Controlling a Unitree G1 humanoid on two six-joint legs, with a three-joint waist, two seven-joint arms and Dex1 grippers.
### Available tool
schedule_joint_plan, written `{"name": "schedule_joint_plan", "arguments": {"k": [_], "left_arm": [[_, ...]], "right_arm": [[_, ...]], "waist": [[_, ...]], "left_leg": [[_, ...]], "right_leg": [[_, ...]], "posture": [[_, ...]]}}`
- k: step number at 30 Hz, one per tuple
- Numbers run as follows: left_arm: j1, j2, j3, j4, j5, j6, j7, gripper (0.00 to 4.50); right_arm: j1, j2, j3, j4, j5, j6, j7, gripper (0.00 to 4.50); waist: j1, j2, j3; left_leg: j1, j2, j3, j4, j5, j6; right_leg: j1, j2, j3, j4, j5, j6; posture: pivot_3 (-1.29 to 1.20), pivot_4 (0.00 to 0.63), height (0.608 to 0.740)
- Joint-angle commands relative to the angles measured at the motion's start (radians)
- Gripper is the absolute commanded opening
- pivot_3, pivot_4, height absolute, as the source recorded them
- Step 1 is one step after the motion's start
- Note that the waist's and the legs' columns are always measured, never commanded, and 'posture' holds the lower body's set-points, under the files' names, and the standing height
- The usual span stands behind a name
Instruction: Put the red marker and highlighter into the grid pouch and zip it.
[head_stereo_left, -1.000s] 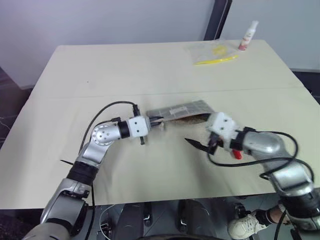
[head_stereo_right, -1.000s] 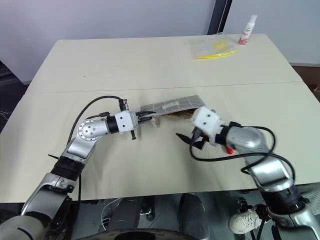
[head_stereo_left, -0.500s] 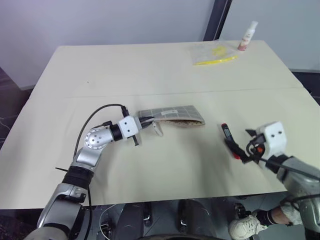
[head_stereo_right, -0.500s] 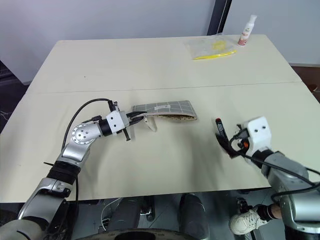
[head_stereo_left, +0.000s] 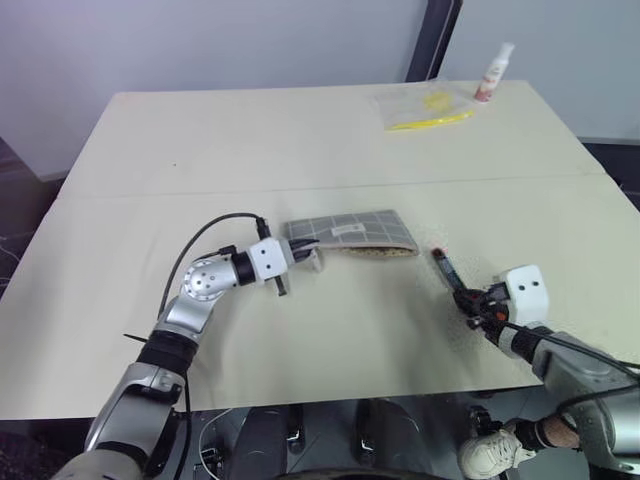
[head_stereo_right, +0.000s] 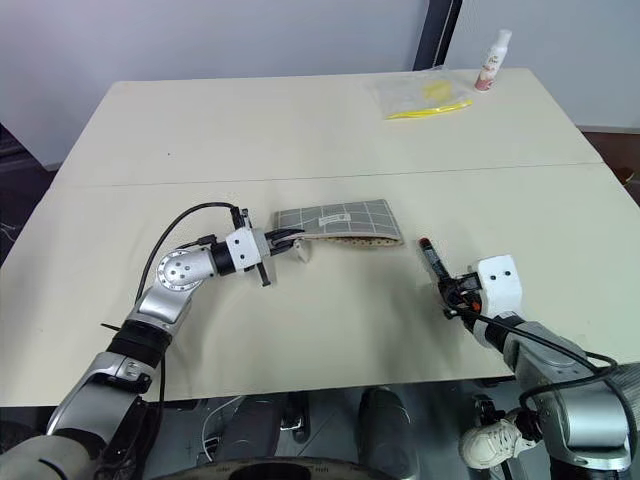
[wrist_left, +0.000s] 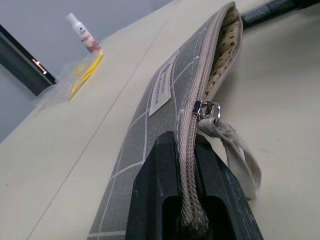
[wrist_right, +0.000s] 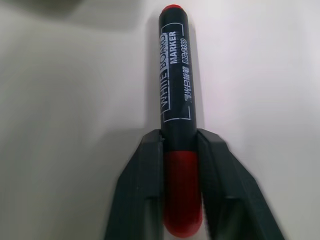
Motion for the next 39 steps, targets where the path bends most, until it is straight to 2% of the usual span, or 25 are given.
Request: {"name": "schedule_joint_plan", "arguments": {"k": [1, 7, 9, 11, 15, 17, 20, 25, 33, 36, 39], "left_arm": [[0.012, 0.003, -0.011, -0.054, 0.003, -0.025, -0.006, 0.0], [0.019, -0.01, -0.014, -0.075, 0.005, 0.0, 0.009, 0.0], [0.013, -0.015, -0.016, -0.082, 0.009, 0.003, 0.014, 0.0], [0.008, -0.016, -0.014, -0.085, 0.016, 0.005, 0.019, 0.0], [0.006, -0.01, -0.012, -0.093, 0.02, 0.004, 0.02, 0.0], [0.006, -0.008, -0.012, -0.097, 0.02, 0.006, 0.018, 0.0], [0.007, 0.0, -0.017, -0.102, 0.028, 0.003, 0.011, 0.0], [0.005, 0.016, -0.016, -0.107, 0.022, 0.0, -0.007, 0.0], [-0.046, -0.005, -0.041, -0.109, 0.037, 0.016, -0.012, 0.0], [-0.064, -0.018, -0.044, -0.097, 0.046, 0.013, -0.008, 0.0], [-0.072, -0.019, -0.043, -0.098, 0.041, 0.016, -0.012, 0.0]], "right_arm": [[-0.103, -0.048, -0.061, -0.041, 0.023, -0.155, 0.087, 0.34], [-0.18, -0.115, -0.002, -0.122, 0.091, -0.255, 0.262, 0.34], [-0.138, -0.179, 0.049, -0.141, 0.048, -0.286, 0.33, 0.34], [-0.065, -0.275, 0.107, -0.126, -0.062, -0.359, 0.393, 0.34], [-0.039, -0.306, 0.135, -0.062, -0.135, -0.425, 0.388, 0.34], [-0.054, -0.298, 0.14, -0.021, -0.171, -0.447, 0.371, 0.34], [-0.108, -0.234, 0.122, 0.011, -0.13, -0.438, 0.339, 0.34], [-0.144, -0.232, 0.153, 0.031, -0.16, -0.437, 0.352, 0.34], [-0.435, -0.195, 0.438, 0.181, -0.399, -0.359, 0.289, 0.34], [-0.531, -0.141, 0.542, 0.212, -0.492, -0.4, 0.268, 0.34], [-0.552, -0.103, 0.614, 0.231, -0.57, -0.47, 0.247, 0.34]], "waist": [[-0.004, 0.0, 0.0], [0.003, 0.0, 0.0], [0.003, 0.0, 0.0], [0.003, 0.0, 0.0], [-0.002, -0.001, 0.001], [-0.001, -0.001, 0.001], [-0.001, -0.001, 0.001], [0.001, -0.001, 0.001], [-0.003, -0.001, 0.001], [-0.002, -0.001, 0.001], [0.0, -0.001, 0.001]], "left_leg": [[0.0, 0.0, 0.0, 0.0, 0.0, 0.0], [0.001, 0.001, 0.0, 0.0, 0.0, -0.001], [0.0, 0.001, 0.0, 0.0, 0.0, 0.0], [-0.001, -0.001, 0.0, 0.0, -0.001, 0.002], [0.0, -0.002, 0.001, 0.002, -0.002, 0.003], [0.001, -0.002, 0.001, 0.002, -0.002, 0.002], [0.001, -0.001, 0.001, 0.002, -0.002, 0.001], [0.0, -0.001, 0.001, 0.002, -0.001, 0.003], [0.001, -0.001, 0.002, 0.002, -0.002, 0.001], [-0.001, -0.001, 0.003, 0.002, -0.001, 0.003], [-0.006, -0.002, 0.003, 0.002, 0.002, 0.0]], "right_leg": [[0.001, 0.0, 0.0, 0.0, 0.0, 0.0], [0.0, 0.001, -0.001, 0.0, 0.0, 0.001], [0.0, 0.0, -0.002, 0.0, 0.0, 0.001], [0.0, -0.002, -0.002, -0.001, 0.0, 0.001], [0.001, -0.004, -0.002, -0.001, 0.001, 0.002], [0.001, -0.004, -0.002, -0.001, 0.001, 0.002], [0.001, -0.004, -0.002, -0.001, 0.001, 0.002], [0.0, -0.004, -0.003, -0.001, 0.001, 0.003], [0.0, -0.006, -0.004, 0.0, 0.002, 0.002], [-0.001, -0.006, -0.004, 0.001, 0.003, 0.004], [-0.002, -0.005, -0.005, 0.002, 0.004, 0.006]], "posture": [[0.0, 0.15, 0.74], [0.0, 0.15, 0.74], [0.0, 0.15, 0.74], [0.0, 0.15, 0.74], [0.0, 0.15, 0.74], [0.0, 0.15, 0.74], [0.0, 0.15, 0.74], [0.0, 0.15, 0.74], [0.0, 0.15, 0.74], [0.0, 0.15, 0.74], [0.0, 0.15, 0.74]]}}
